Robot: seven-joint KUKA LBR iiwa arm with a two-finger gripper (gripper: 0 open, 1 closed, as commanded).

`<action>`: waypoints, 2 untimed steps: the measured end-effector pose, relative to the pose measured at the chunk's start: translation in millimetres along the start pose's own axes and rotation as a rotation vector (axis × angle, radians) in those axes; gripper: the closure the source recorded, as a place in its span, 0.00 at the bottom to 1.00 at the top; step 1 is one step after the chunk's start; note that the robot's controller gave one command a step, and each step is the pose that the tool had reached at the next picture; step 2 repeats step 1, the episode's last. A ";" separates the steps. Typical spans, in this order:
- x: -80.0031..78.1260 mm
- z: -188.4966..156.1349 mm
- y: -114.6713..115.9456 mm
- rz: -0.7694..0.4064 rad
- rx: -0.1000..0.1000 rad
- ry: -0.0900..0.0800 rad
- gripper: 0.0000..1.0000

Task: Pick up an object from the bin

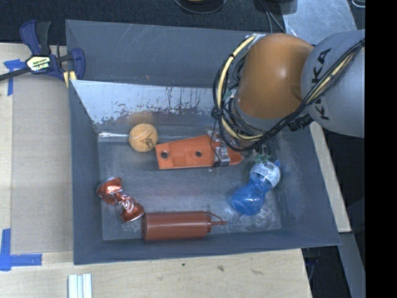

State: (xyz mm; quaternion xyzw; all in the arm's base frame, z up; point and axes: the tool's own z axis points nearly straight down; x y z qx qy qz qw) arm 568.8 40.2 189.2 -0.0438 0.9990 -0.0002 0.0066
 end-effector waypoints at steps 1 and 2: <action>10.3 -127.6 -8.0 0.039 0.000 -0.003 1.00; 10.3 -127.6 -8.0 0.039 0.000 -0.003 1.00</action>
Offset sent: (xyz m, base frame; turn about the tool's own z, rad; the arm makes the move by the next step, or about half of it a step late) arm 0.0000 0.0000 0.0000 0.0000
